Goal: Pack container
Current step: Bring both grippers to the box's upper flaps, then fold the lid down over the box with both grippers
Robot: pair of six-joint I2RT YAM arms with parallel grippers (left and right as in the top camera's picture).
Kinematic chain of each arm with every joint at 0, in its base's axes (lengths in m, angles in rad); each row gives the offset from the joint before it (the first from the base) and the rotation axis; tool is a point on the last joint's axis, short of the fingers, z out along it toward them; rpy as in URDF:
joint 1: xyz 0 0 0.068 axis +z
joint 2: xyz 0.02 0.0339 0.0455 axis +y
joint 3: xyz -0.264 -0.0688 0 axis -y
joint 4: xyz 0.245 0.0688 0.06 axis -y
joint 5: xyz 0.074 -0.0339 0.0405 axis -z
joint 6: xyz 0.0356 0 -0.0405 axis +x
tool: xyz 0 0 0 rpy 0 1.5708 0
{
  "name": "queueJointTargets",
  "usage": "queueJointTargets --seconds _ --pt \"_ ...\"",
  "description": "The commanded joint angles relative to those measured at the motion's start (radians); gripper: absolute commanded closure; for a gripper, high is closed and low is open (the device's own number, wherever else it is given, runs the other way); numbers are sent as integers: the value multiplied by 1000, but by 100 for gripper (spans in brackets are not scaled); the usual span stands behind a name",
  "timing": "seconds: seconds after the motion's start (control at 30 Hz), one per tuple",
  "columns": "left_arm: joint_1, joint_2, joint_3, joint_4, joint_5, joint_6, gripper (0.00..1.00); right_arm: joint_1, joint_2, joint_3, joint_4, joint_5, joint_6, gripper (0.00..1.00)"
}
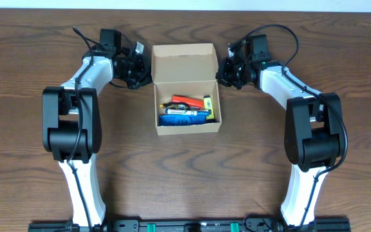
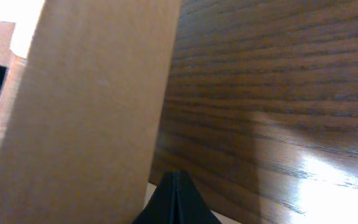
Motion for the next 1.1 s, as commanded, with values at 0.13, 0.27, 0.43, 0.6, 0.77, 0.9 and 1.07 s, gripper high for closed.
queueJointTargets --seconds 0.13,0.27,0.43,0.6,0.77,0.9,1.07 --pt "2 -43 23 55 80 43 94 -29 11 1 48 -108 11 99" --pt "2 -76 23 74 80 69 94 -37 11 1 118 -166 4 99" --pt "2 -125 23 92 77 113 95 -36 11 1 185 -221 -15 99" --pt "2 -177 23 118 71 138 94 -36 11 1 217 -235 -18 99" --pt "2 -217 23 115 58 171 94 -44 5 2 267 -263 -22 99" --pt "2 -220 23 112 59 175 94 -47 -7 2 271 -266 -23 98" --pt "2 -221 23 80 62 188 94 -47 -41 2 250 -289 -60 99"
